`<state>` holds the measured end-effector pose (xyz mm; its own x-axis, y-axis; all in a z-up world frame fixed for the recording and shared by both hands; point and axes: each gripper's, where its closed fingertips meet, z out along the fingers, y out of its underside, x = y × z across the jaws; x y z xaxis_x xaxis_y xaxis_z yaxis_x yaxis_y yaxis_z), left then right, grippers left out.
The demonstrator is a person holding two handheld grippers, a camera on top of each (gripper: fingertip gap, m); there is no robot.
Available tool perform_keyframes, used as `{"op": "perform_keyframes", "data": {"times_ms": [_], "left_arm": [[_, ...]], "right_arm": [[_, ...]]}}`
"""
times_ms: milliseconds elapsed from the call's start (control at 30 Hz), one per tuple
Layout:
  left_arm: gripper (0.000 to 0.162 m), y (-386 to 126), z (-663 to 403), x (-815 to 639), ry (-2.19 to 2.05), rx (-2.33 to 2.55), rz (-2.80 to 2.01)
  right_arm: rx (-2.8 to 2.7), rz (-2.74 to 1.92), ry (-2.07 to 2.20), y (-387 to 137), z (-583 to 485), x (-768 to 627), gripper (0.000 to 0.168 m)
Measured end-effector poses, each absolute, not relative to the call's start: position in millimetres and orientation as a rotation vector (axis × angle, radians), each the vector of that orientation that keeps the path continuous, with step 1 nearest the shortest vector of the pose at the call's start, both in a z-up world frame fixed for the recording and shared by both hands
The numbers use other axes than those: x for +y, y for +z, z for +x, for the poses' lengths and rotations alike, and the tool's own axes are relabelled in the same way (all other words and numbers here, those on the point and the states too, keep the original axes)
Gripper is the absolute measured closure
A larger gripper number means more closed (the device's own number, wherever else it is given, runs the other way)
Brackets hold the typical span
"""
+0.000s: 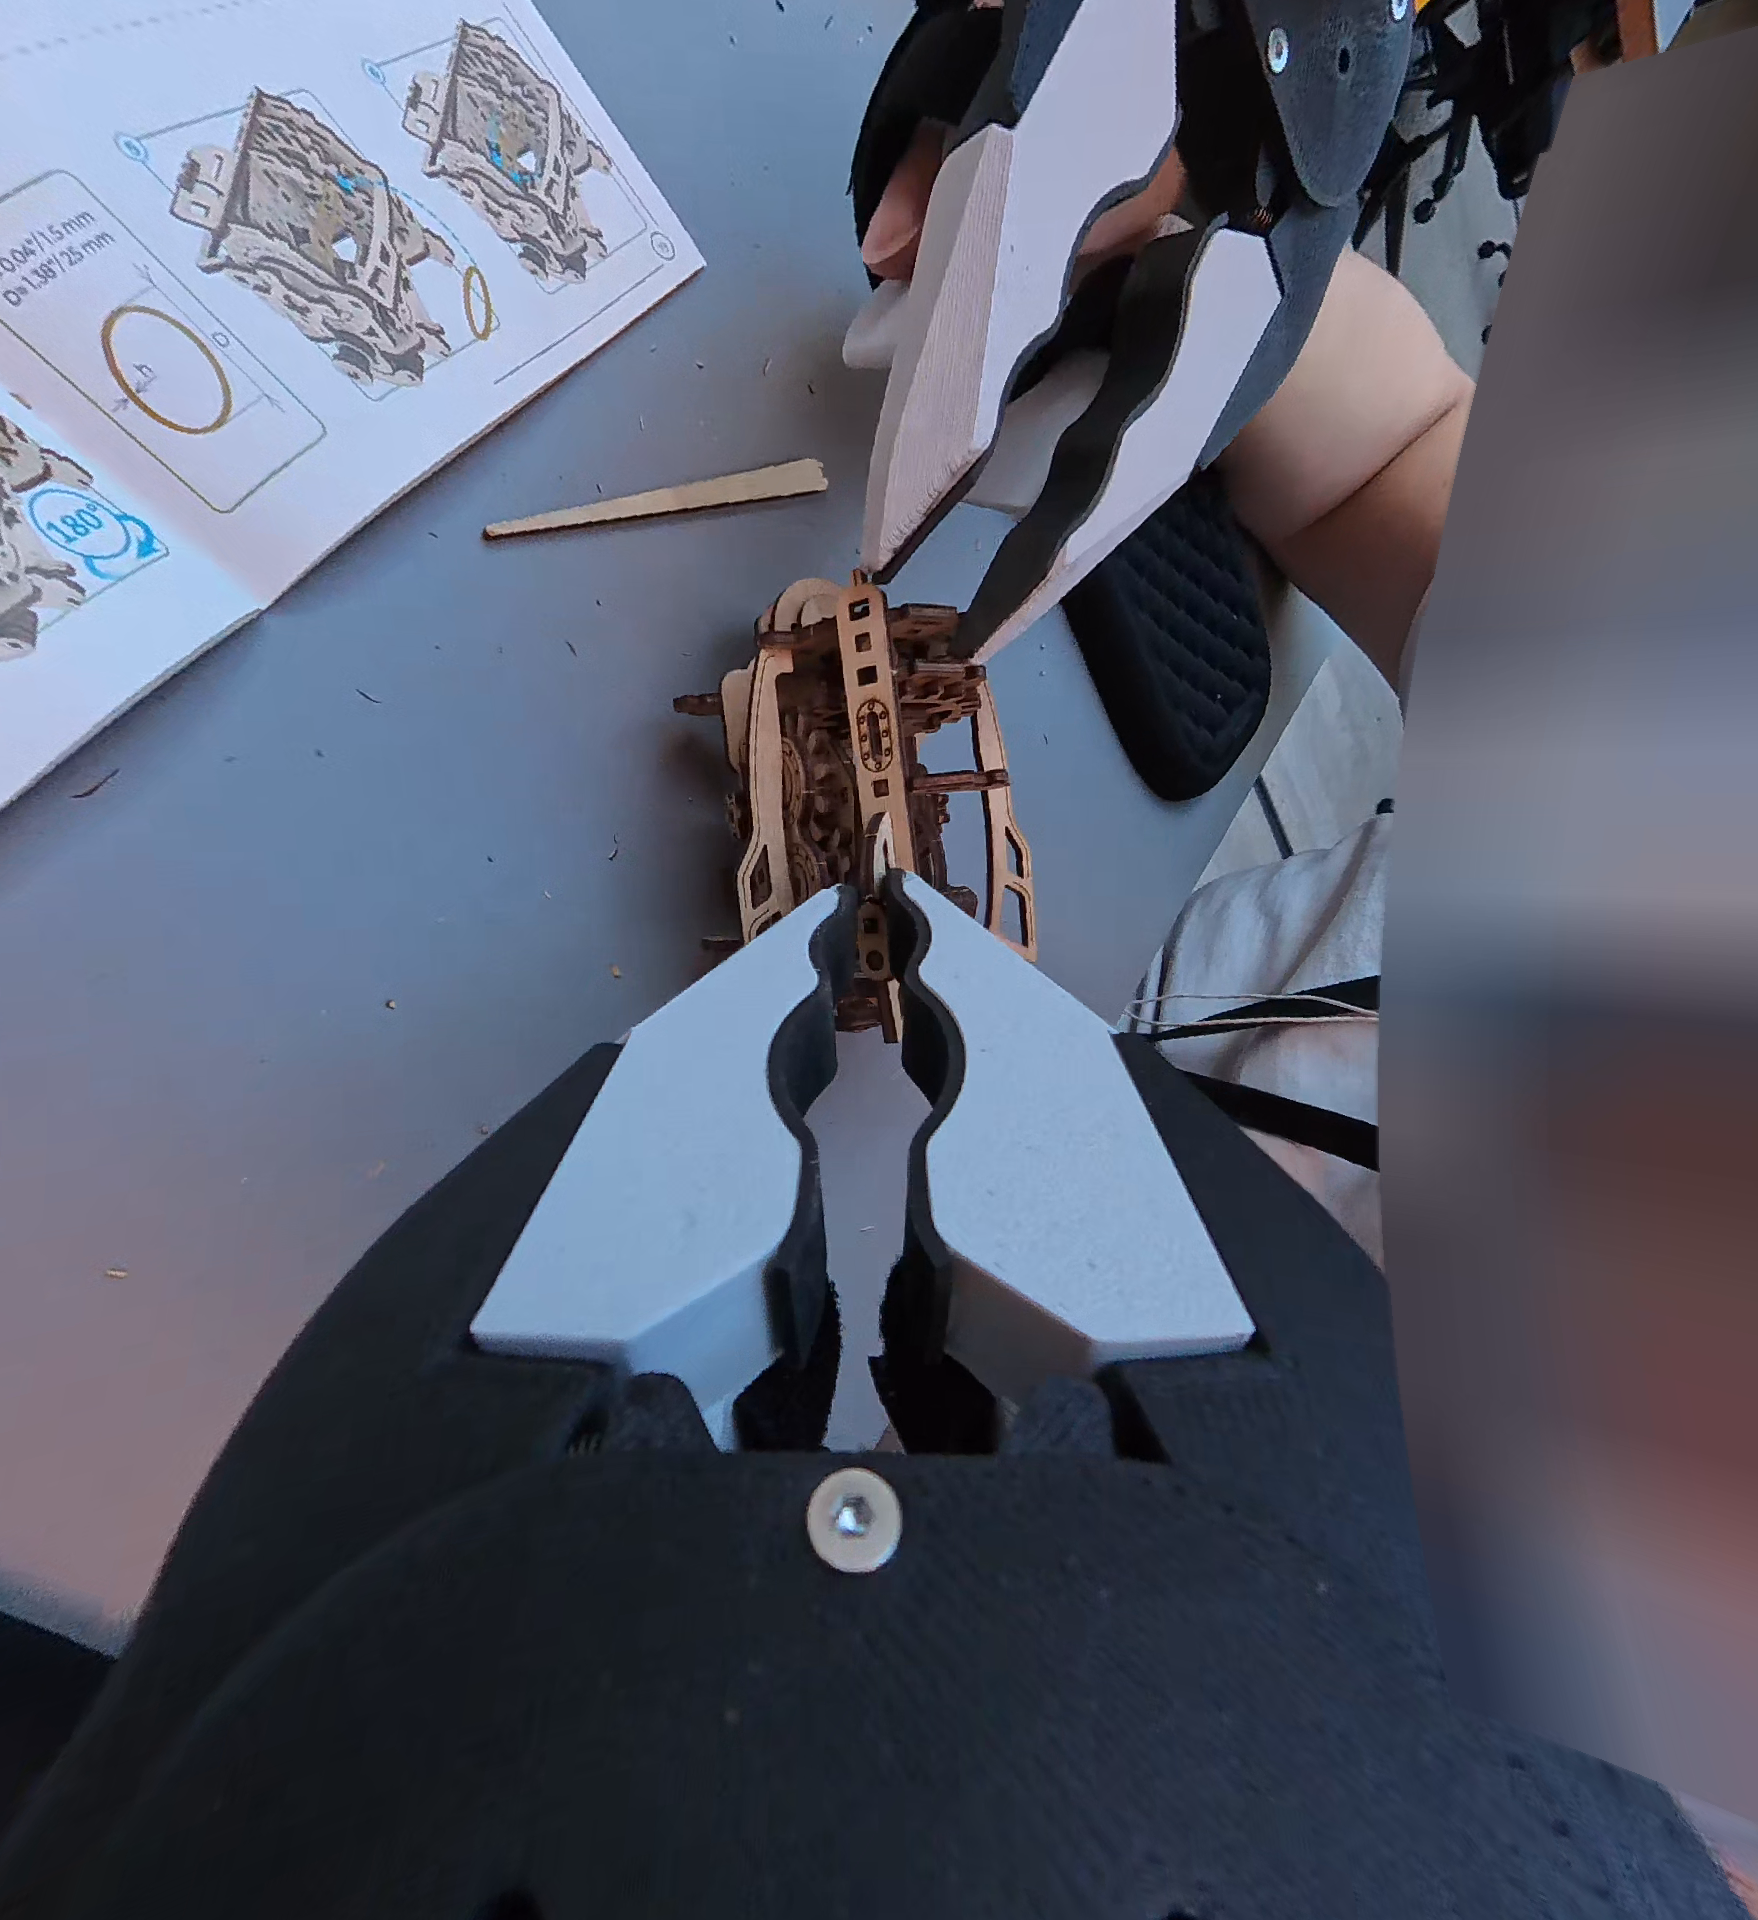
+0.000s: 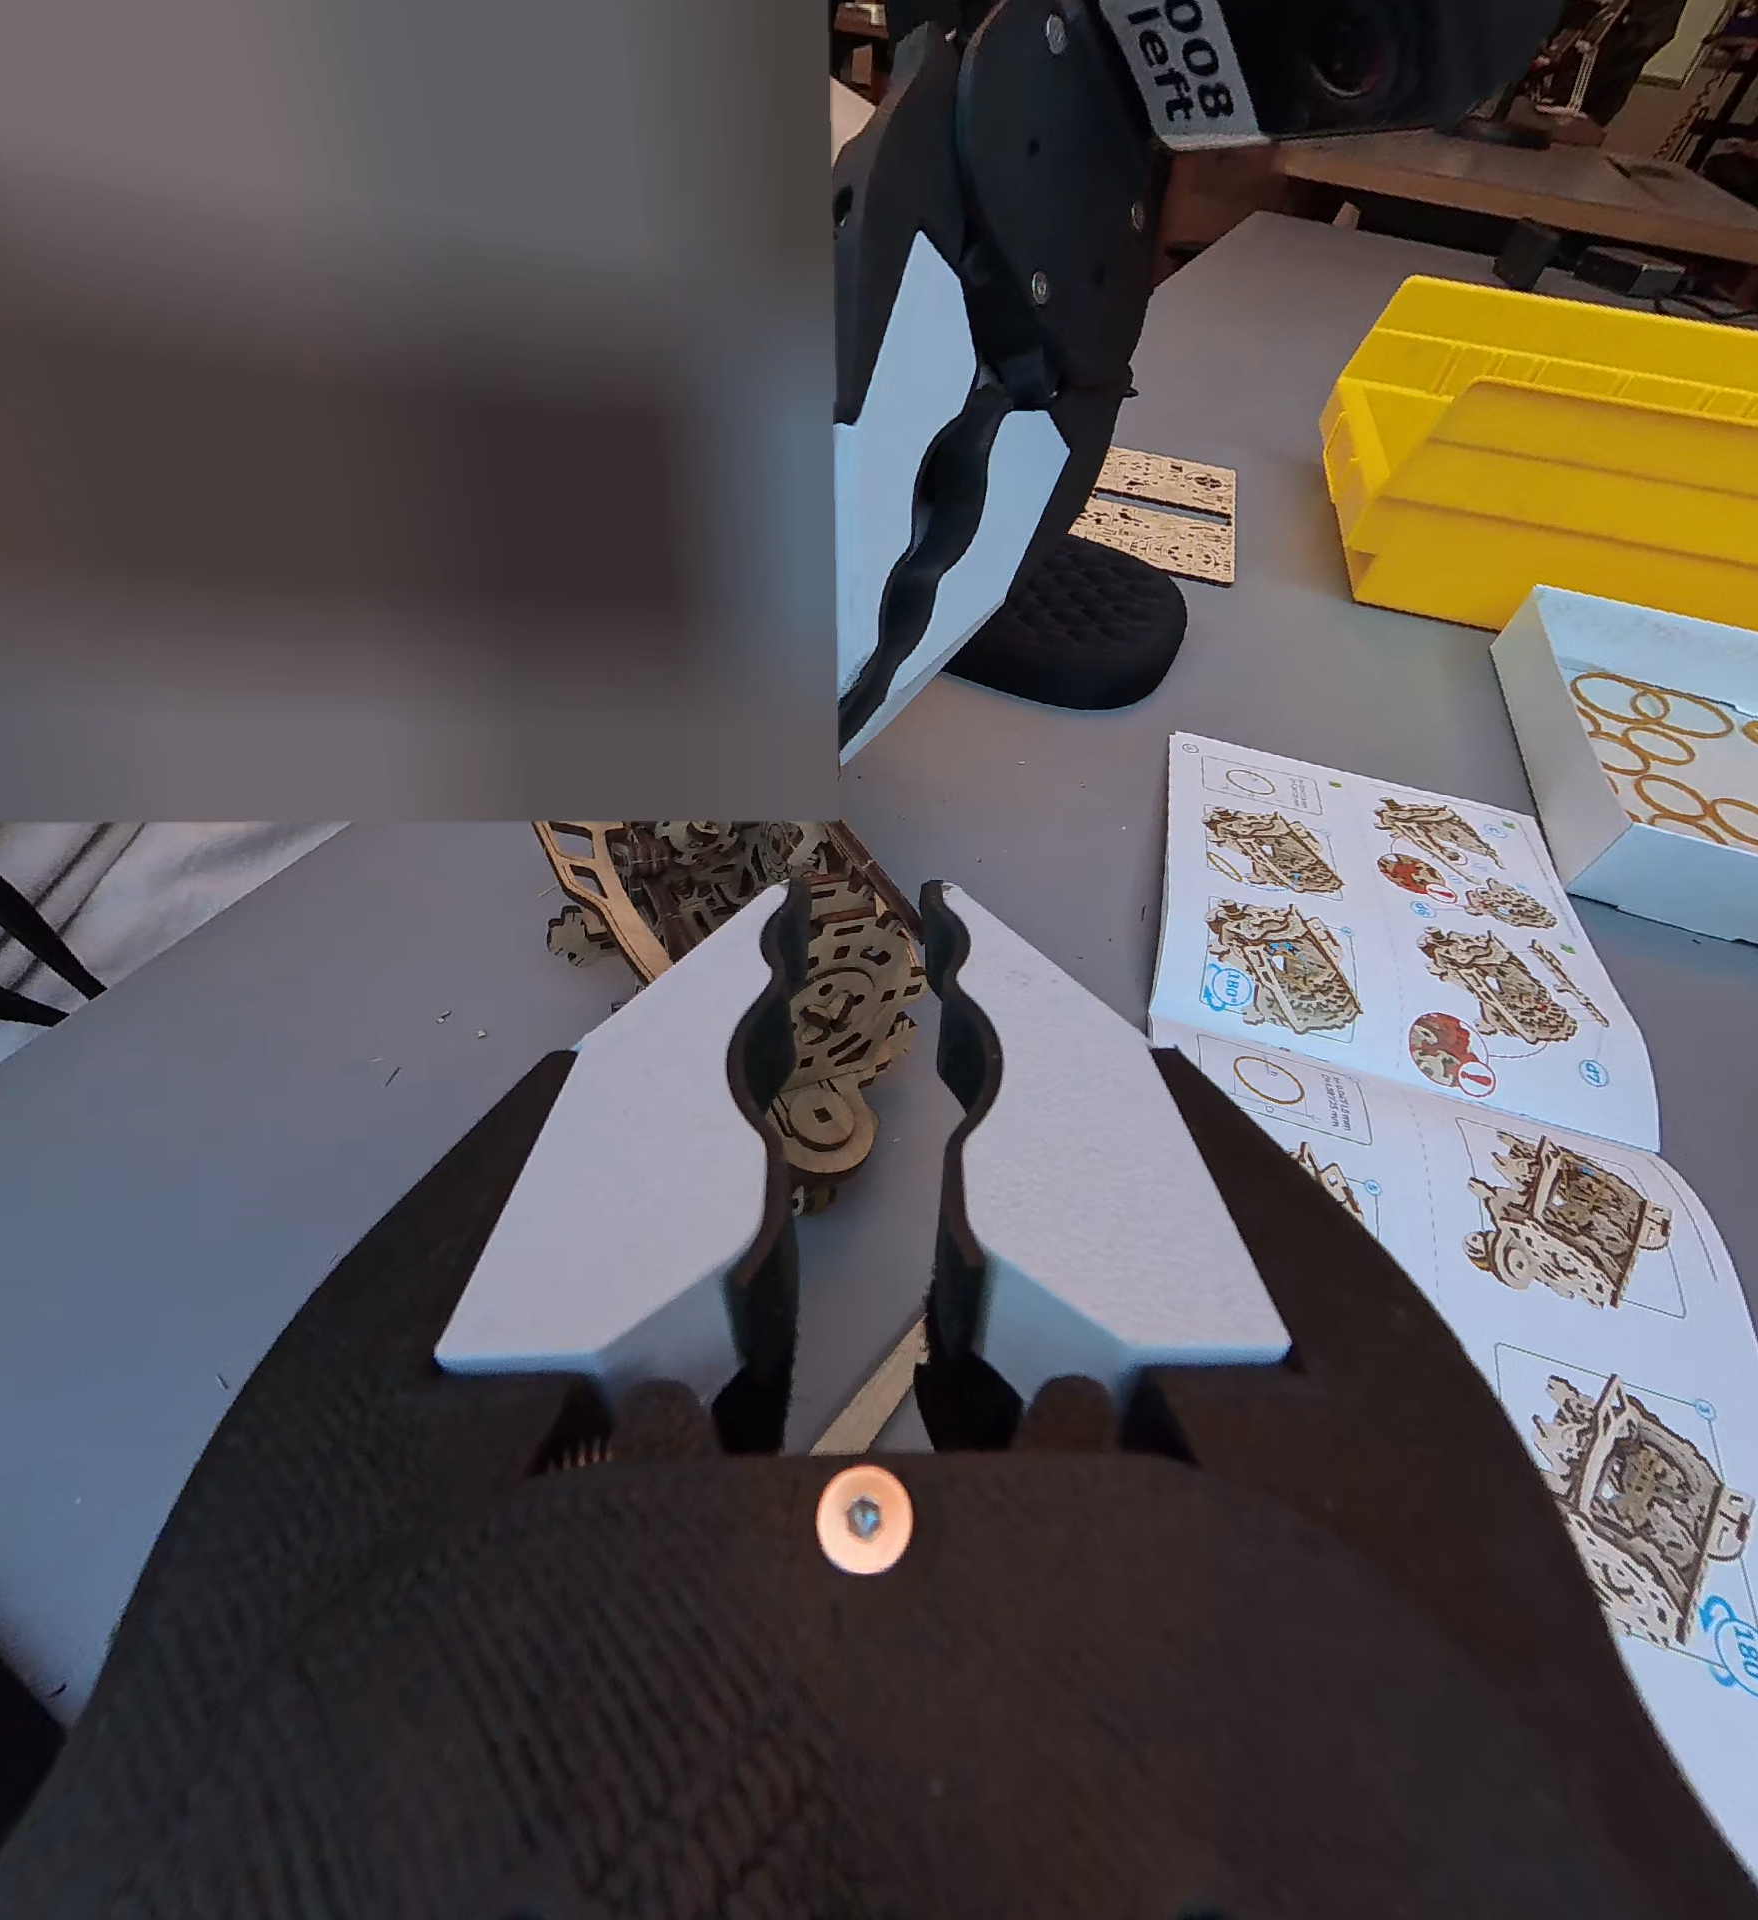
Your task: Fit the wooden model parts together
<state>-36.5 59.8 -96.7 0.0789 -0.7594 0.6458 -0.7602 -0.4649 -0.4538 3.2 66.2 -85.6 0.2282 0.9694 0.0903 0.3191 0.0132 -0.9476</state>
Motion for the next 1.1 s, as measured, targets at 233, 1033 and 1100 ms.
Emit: {"op": "perform_keyframes", "data": {"times_ms": [233, 1033, 1100], "left_arm": [[0.159, -99, -37, 60, 1.370, -1.794, 2.279], [0.159, -99, -33, 59, 1.394, -2.004, 2.206], [0.159, -99, -33, 60, 1.409, -2.002, 2.209]], "right_arm": [[-1.266, -1.512, 0.840, -86, 3, 66, 0.146], [-1.144, -1.830, 1.269, -95, 0, 62, 0.127], [-1.143, -1.883, 1.307, -101, -3, 59, 0.129]]}}
